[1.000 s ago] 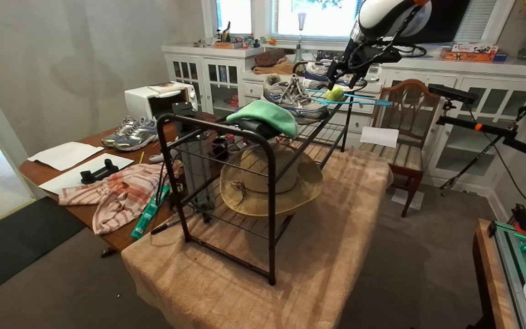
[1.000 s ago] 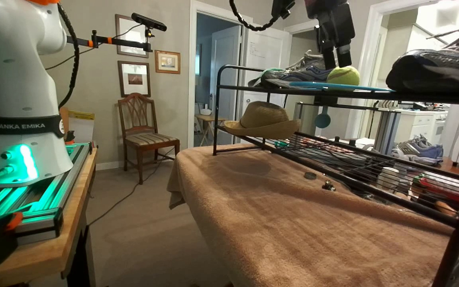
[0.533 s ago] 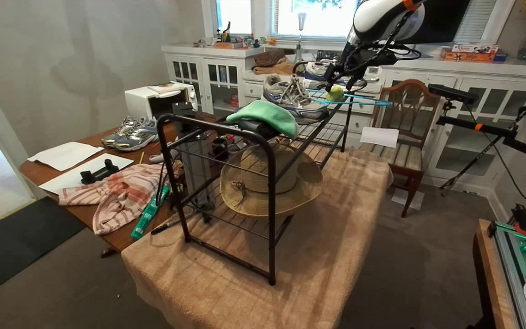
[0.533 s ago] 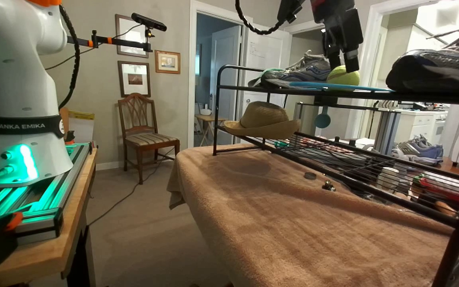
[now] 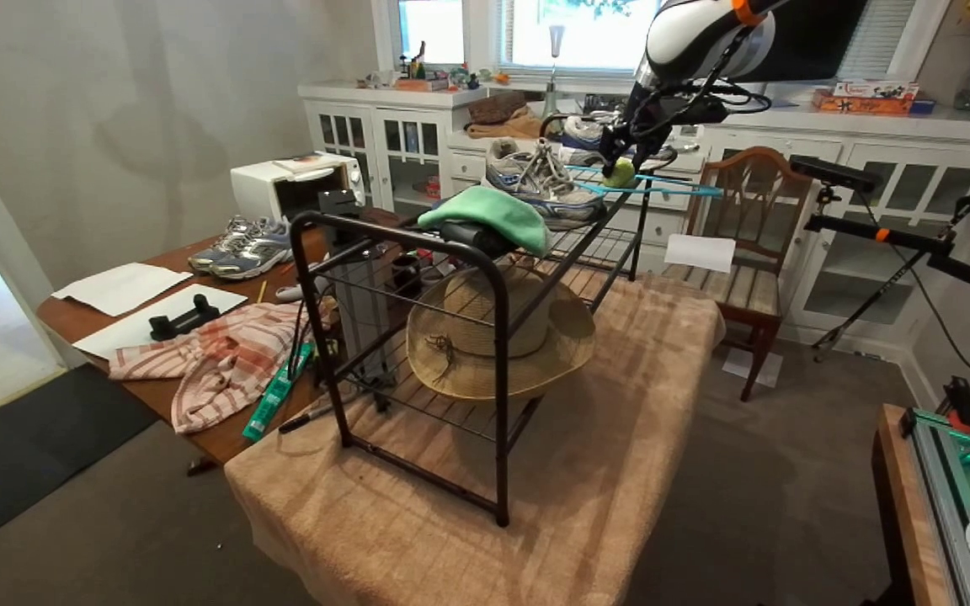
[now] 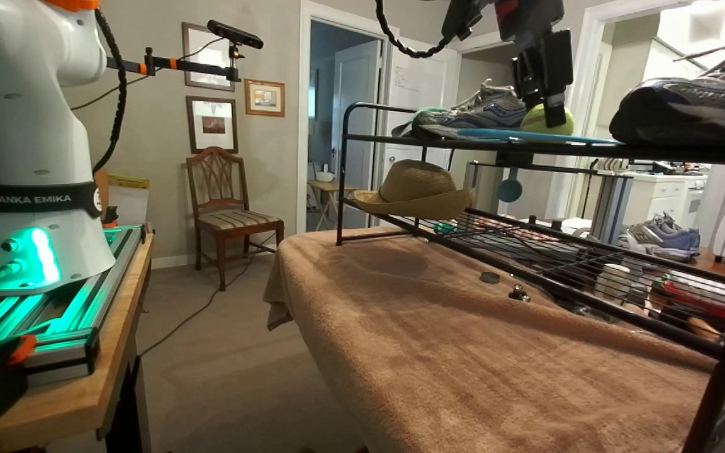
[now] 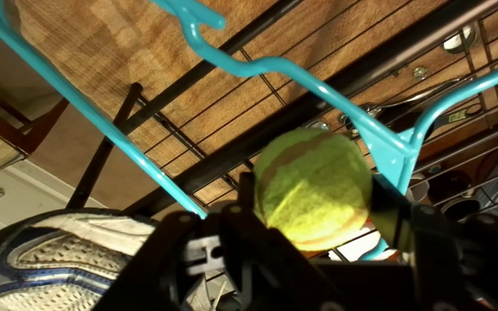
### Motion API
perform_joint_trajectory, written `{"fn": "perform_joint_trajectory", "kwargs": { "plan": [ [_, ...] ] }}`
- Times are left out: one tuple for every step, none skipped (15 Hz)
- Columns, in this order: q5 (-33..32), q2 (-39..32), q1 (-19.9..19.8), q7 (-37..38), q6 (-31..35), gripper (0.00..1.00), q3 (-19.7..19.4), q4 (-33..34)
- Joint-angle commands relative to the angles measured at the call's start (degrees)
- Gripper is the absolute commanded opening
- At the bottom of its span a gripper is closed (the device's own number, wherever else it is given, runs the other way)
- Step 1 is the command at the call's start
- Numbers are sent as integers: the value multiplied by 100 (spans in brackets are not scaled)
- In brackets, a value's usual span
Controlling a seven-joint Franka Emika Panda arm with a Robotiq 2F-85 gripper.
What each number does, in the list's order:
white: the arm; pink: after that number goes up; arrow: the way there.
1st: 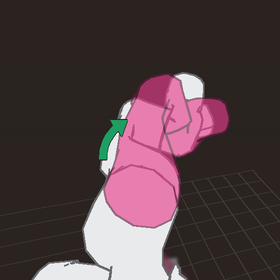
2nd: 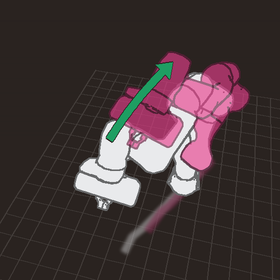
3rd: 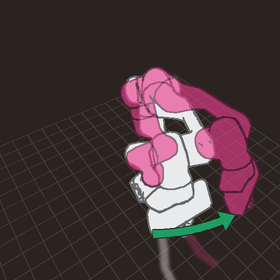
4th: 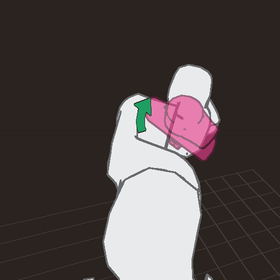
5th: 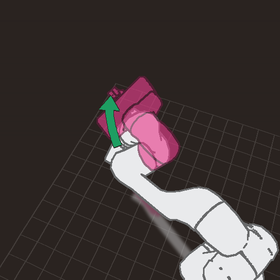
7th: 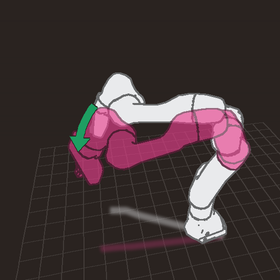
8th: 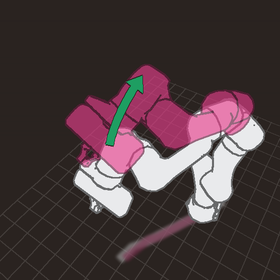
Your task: Put the ball on the bottom stand
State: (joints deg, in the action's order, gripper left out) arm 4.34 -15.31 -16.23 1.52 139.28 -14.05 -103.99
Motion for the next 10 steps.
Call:
{"fn": "perform_joint_trajectory", "kwargs": {
  "plan": [
    [-27,13,3,97,-103,41,-3,41],
    [-80,239,38,153,-184,41,-20,-132],
    [-93,393,54,157,-119,41,-18,-264],
    [-126,564,77,157,-40,41,-19,-410],
    [-264,793,134,236,126,41,-51,-645],
    [-409,983,177,319,132,41,-78,-831],
    [-599,1175,213,406,54,41,-97,-1005],
    [-744,1388,231,498,-74,41,-90,-1208],
    [-820,1640,235,481,-243,41,-52,-1446],
    [-900,1844,243,540,-282,41,-22,-1663]
  ]
}}
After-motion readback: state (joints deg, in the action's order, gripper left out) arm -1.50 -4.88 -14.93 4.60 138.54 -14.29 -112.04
